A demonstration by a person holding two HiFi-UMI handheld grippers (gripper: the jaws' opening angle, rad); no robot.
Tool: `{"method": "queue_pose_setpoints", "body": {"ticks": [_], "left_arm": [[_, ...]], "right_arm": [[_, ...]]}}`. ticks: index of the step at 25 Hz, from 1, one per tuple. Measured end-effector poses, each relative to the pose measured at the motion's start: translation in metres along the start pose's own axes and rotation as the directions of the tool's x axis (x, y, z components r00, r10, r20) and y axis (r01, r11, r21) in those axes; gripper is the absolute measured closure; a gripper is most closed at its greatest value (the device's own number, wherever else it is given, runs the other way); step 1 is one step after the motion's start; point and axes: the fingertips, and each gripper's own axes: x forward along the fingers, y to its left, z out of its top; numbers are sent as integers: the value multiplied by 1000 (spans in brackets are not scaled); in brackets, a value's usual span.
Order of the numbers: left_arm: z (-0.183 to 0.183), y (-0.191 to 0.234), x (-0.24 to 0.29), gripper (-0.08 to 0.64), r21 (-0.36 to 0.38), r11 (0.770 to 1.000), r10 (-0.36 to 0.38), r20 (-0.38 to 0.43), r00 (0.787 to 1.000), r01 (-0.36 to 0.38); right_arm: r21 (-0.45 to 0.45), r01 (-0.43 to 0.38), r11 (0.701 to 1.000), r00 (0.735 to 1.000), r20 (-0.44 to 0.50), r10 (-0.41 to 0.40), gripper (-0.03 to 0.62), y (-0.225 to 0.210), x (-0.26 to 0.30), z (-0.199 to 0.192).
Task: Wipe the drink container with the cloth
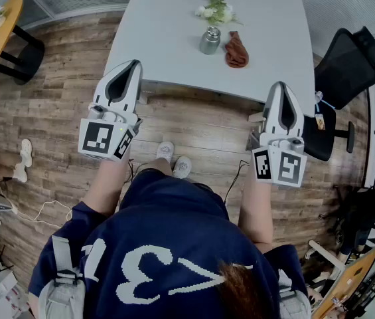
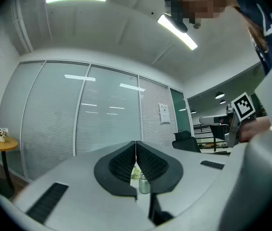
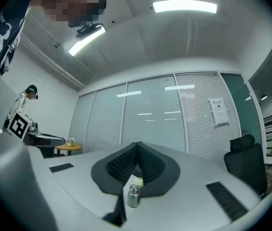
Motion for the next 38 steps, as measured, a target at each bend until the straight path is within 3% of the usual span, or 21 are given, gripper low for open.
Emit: {"method": "queue_pose_setpoints", "body": {"ticks": [8,21,26,31,38], "left_arm": [[4,-33,-14,542,7,1000,2,7,1000,-2],[-2,-42,-3,541,-35,999,-15,-2,1000,14],[-12,-23,23,541,-43,999,-24,-7,1000,24],[-16,8,81,541,-59,997,-55,20,998,56],[-22,46,180,541,-71,984,-165,14,986,165]], "right_arm": [[23,-3,1000,1000,0,3,568,-10,-29,-2],[102,-56,993,998,-2,56,566,-11,-25,-11],[99,-55,994,998,0,55,566,-11,8,-16],[69,-33,997,999,23,31,565,-23,68,-14],[50,24,998,998,57,-27,565,-42,161,-8]]}}
